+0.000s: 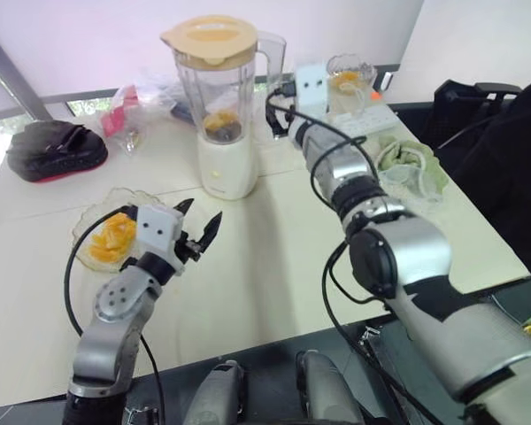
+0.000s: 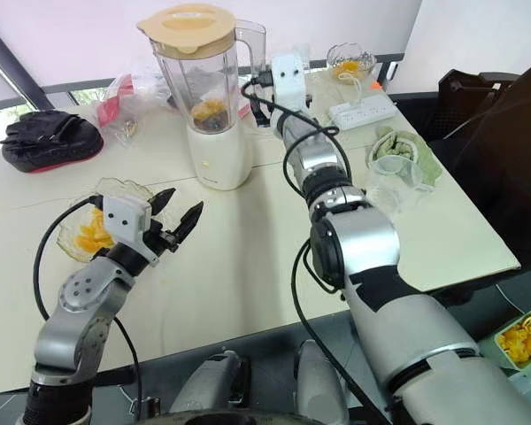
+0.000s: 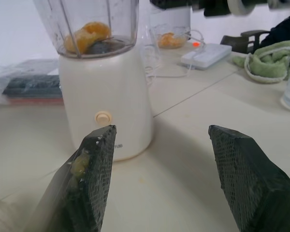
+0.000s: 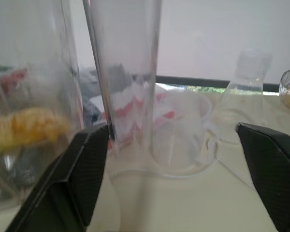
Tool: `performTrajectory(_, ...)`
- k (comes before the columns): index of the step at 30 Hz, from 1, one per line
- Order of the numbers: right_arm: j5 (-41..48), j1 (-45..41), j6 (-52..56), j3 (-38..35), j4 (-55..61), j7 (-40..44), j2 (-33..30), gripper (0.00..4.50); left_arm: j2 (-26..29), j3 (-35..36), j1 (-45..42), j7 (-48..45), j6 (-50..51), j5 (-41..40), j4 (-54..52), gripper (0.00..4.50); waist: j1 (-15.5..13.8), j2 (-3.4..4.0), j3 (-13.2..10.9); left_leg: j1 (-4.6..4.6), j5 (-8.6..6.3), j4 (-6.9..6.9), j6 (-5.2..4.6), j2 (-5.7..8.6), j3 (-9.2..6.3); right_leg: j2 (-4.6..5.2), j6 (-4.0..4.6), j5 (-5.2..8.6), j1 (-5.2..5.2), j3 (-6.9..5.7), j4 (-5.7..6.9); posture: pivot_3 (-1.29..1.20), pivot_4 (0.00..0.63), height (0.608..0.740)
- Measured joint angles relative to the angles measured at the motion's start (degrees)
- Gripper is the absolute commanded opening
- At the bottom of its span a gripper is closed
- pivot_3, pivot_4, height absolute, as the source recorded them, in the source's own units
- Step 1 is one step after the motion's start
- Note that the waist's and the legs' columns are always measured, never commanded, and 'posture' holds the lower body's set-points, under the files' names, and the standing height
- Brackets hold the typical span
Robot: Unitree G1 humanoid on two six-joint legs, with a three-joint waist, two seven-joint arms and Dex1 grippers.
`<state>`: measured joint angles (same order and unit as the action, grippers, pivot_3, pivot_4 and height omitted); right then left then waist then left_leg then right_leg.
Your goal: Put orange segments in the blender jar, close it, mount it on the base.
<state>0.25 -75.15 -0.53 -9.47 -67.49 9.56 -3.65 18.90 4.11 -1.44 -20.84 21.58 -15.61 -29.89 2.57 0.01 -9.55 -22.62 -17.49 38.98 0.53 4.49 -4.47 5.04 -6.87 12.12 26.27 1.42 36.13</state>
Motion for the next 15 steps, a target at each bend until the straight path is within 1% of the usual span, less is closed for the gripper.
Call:
performTrajectory(1,0.74,4.08,2.15,0.92,6.98,2.69,-0.27,4.27,0.30,0.23,-0.33,-0.39,0.18,-0.41,0.23,3.17,-0.15,-0.01,0.01,-0.02,0.00,0.02,0.00,-0.01,-0.06,0.00,0.00,0.00,-0.02,-0.02,-0.01,0.00,0.150,0.740)
performTrajectory(2,2.06,9.74,5.76,2.24,17.25,6.09,-0.87,4.27,0.86,0.79,-0.62,-0.94,0.50,-1.31,0.30,3.17,-0.30,-0.01,0.01,-0.06,0.00,0.03,0.00,0.00,-0.13,0.01,0.00,0.00,-0.03,-0.06,0.01,0.00,0.150,0.740)
performTrajectory(4,4.37,17.99,13.37,3.93,32.12,10.64,-2.73,4.27,2.22,1.91,-1.05,-1.79,0.86,-2.06,0.52,3.17,-0.39,0.00,0.00,-0.12,-0.01,0.04,-0.01,0.02,-0.10,0.02,-0.01,0.00,0.03,-0.06,0.02,0.00,0.150,0.740)
performTrajectory(6,7.67,26.86,22.19,6.08,49.56,16.13,-7.70,4.27,3.54,3.01,-1.33,-2.89,1.77,-3.67,0.45,3.17,-0.75,0.00,0.00,-0.14,-0.02,0.06,-0.03,0.02,-0.12,0.03,-0.01,0.00,0.03,-0.08,-0.01,0.00,0.150,0.740)
performTrajectory(8,11.30,33.32,29.70,6.85,63.67,21.57,-14.21,4.27,5.09,4.85,-1.45,-3.67,2.53,-4.92,0.54,3.17,-0.91,0.00,0.00,-0.11,-0.02,0.07,-0.03,0.02,-0.10,0.02,-0.01,0.00,0.04,-0.07,-0.05,0.00,0.150,0.740)
performTrajectory(10,15.50,38.28,35.23,6.92,74.82,27.34,-21.10,4.27,6.92,6.57,-1.53,-4.62,2.95,-6.14,0.52,3.17,-1.06,0.00,0.00,0.03,-0.03,0.07,-0.05,-0.02,-0.04,-0.01,0.00,0.00,-0.07,-0.06,-0.04,0.00,0.150,0.740)
performTrajectory(12,19.56,42.29,38.84,6.56,82.62,32.27,-26.68,4.27,8.02,7.58,-1.63,-5.52,3.26,-6.84,0.42,3.17,-1.14,0.01,0.00,0.28,-0.26,0.02,-0.45,-0.08,-0.03,-0.04,0.01,0.01,-0.37,-0.08,-0.11,0.00,0.150,0.740)
performTrajectory(15,24.73,46.92,42.61,5.48,89.92,37.82,-33.33,4.27,9.95,9.00,-1.59,-6.56,4.47,-8.60,0.40,3.17,-1.69,0.00,0.00,0.40,-0.30,0.07,-0.52,-0.09,-0.02,-0.03,0.01,0.01,-0.61,-0.12,-0.23,0.00,0.150,0.740)
